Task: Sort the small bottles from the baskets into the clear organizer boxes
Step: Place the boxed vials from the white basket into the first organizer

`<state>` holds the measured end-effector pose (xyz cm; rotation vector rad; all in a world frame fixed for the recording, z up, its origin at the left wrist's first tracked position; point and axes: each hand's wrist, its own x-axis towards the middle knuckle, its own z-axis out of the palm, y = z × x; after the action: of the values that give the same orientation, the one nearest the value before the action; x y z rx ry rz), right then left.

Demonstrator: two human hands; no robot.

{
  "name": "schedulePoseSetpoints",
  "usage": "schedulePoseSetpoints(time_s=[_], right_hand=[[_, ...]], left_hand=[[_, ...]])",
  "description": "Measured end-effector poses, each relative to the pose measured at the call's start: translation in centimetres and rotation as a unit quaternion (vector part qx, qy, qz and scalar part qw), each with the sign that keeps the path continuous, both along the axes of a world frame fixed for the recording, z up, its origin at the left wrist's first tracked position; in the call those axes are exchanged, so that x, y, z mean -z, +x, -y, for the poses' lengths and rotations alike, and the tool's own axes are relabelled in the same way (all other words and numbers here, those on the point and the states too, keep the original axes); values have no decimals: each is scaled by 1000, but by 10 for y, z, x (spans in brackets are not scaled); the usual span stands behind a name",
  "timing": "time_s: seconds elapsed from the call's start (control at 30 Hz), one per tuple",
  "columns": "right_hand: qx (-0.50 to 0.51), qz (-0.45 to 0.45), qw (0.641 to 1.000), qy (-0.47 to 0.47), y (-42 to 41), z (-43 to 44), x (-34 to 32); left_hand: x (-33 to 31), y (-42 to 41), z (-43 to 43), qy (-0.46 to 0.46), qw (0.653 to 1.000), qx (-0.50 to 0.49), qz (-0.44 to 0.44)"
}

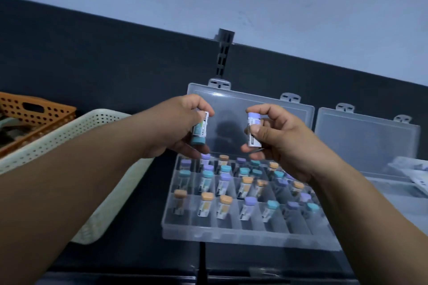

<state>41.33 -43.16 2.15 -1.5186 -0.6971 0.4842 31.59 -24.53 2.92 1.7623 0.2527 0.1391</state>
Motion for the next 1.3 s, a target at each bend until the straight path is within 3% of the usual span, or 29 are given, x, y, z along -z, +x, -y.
schedulePoseSetpoints(time_s=[0.23, 0.4, 0.7, 0.97, 1.3], right_hand=[[49, 1, 999, 3, 19, 50, 7], [78, 19, 996, -24, 30, 81, 10], [87, 190, 962, -177, 34, 109, 19], [75, 205, 939, -267, 37, 107, 36], [55, 264, 882, -387, 47, 100, 40]], left_hand=[[6, 26, 44, 74, 996, 47, 4], [6, 35, 68, 156, 987, -17, 24], [11, 55, 99, 297, 954, 14, 36], [31, 62, 110, 372, 926, 63, 19], [41, 65, 119, 442, 891, 106, -22]])
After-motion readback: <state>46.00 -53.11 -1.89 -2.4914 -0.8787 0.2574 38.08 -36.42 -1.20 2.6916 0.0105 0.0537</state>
